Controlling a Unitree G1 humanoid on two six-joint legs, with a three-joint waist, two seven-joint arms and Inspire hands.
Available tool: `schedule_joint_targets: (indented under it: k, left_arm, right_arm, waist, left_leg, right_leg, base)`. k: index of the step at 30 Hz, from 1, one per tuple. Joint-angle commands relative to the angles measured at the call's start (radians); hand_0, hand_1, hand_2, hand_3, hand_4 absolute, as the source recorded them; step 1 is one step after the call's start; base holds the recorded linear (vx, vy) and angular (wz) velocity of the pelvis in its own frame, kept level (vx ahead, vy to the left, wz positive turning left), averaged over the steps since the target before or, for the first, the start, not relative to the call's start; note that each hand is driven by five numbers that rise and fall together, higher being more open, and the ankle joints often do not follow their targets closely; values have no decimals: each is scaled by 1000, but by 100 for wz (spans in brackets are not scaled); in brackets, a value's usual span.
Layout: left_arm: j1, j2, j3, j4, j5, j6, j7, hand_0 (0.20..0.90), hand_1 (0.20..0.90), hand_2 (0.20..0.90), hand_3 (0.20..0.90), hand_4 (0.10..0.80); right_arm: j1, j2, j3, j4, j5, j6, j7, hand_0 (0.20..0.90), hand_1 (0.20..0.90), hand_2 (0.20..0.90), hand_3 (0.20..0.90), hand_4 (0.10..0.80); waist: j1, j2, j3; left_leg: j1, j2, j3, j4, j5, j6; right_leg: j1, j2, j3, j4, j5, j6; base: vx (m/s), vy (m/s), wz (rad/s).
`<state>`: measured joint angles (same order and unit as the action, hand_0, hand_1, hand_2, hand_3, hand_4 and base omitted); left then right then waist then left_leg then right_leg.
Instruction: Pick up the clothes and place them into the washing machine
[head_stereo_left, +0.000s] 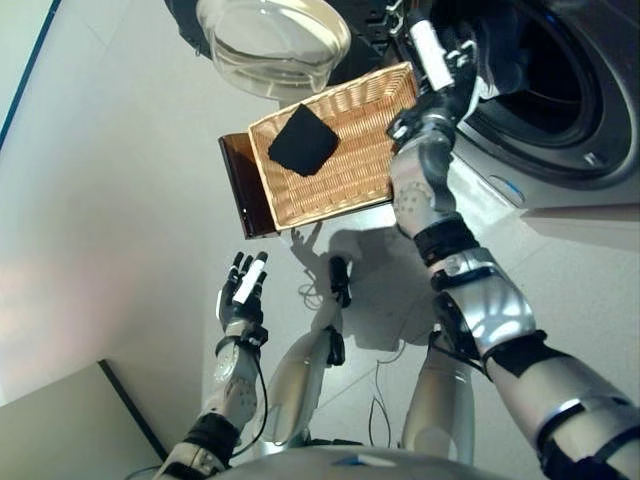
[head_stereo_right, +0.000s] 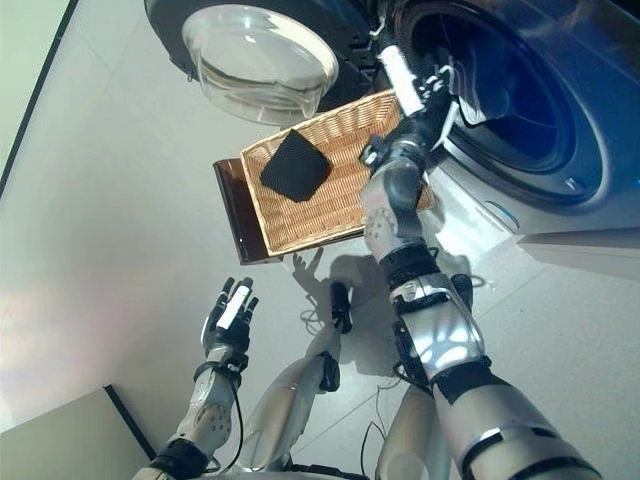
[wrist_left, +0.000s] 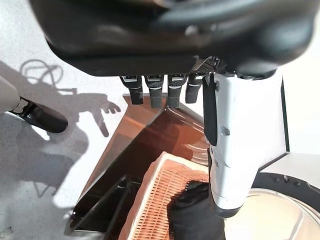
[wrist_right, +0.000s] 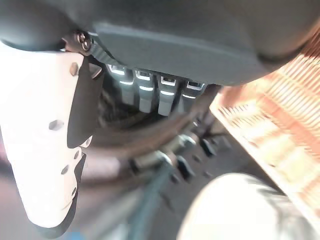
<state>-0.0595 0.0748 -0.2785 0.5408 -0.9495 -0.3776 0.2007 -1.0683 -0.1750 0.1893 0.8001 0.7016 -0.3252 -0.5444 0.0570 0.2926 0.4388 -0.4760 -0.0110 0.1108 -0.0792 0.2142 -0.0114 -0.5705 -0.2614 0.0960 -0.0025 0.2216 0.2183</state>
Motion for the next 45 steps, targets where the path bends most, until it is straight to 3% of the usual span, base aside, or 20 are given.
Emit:
schedule_joint_targets:
  k: [1,8,14,23,31,45]
  left_arm:
    - [21,49,58,-65,49,-84,23,900,900,900,900,800]
    - [19,45,74,-65,66,-87,35,900,900,900,900,800]
    - [22,40,91,-79,82,-98,41,900,900,900,900,800]
    - [38,49,113,-102,98,-117,18,900,900,900,900,800]
    - [31,61,116,-119,108,-122,17,900,900,900,900,800]
    - [11,86,99,-154,128,-128,37,900,900,900,900,800]
  right_arm:
    - [-84,46,54,-82,-172,-7,16,900,900,900,900,800]
    - [-64,51,96,-92,-331,37,-1,900,900,900,900,800]
    - [-62,15,175,-110,-590,120,-7,900,900,900,900,800]
    - [-107,-113,283,-34,-930,233,18,900,900,900,900,800]
    - [-140,-136,337,70,-987,263,41,900,900,900,900,800]
    - [-205,-89,378,282,-946,269,55,900,900,900,900,800]
  waist:
    - [20,13,17]
    - [14,5,20]
    - [10,-3,26]
    - [13,-14,49]
    - [30,-15,70]
    - [83,-18,81]
  left_leg:
    - [33,-2,15,-8,-70,-74]
    - [31,0,19,-8,-70,-73]
    - [28,2,20,-8,-68,-74]
    - [10,3,10,-8,-58,-78]
    - [-7,3,-9,-8,-44,-83]
    - [-75,-9,-57,-8,-21,-85]
  right_leg:
    - [-25,57,-9,174,-187,-73]
    - [-31,57,-10,176,-183,-72]
    - [-36,63,-8,177,-181,-73]
    - [-50,65,-11,180,-177,-69]
    - [-65,61,-25,199,-180,-67]
    - [-103,41,-59,216,-180,-64]
  base:
    - [0,0,0]
    - [0,0,0]
    - [-5,-3,-3]
    - [-8,-3,-1]
    - [-28,-3,5]
    - [-20,12,10]
